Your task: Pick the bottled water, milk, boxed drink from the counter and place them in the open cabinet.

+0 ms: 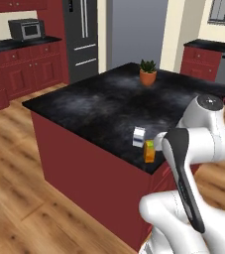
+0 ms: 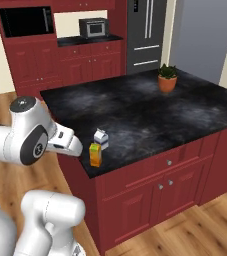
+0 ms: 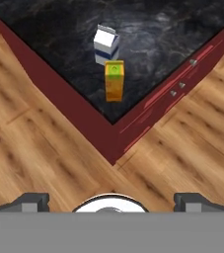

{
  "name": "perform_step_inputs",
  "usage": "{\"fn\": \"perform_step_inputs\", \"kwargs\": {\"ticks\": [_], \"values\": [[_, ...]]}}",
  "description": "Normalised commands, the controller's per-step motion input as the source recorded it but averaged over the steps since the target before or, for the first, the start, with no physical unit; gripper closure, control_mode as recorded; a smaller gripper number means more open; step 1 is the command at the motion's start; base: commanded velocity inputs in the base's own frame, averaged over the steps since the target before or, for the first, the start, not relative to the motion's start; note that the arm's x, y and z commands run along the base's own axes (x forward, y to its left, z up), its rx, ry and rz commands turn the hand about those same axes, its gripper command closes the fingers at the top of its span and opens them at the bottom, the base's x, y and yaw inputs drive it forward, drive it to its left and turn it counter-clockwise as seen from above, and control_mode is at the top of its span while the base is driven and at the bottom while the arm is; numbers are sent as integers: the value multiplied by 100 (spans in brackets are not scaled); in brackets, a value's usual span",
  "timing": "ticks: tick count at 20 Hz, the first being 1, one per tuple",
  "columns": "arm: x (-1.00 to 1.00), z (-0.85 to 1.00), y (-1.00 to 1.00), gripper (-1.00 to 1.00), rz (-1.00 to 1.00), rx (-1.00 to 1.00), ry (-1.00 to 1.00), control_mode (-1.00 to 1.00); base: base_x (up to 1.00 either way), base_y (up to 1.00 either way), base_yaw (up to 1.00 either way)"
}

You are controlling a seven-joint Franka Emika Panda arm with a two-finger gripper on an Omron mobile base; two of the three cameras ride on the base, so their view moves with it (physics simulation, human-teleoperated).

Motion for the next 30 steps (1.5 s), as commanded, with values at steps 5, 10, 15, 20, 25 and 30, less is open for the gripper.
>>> {"fn": "perform_step_inputs", "kwargs": {"ticks": [5, 10, 15, 20, 25, 30], "values": [[39, -28, -10, -100, 0, 0, 0, -100, 0, 0, 0], [42, -32, -10, -100, 0, 0, 0, -100, 0, 0, 0], [34, -33, -5, -100, 0, 0, 0, -100, 0, 0, 0], [29, -39, 0, -100, 0, 0, 0, -100, 0, 0, 0], [28, -34, 0, -100, 0, 0, 0, -100, 0, 0, 0], [29, -30, 0, -100, 0, 0, 0, -100, 0, 0, 0]]}}
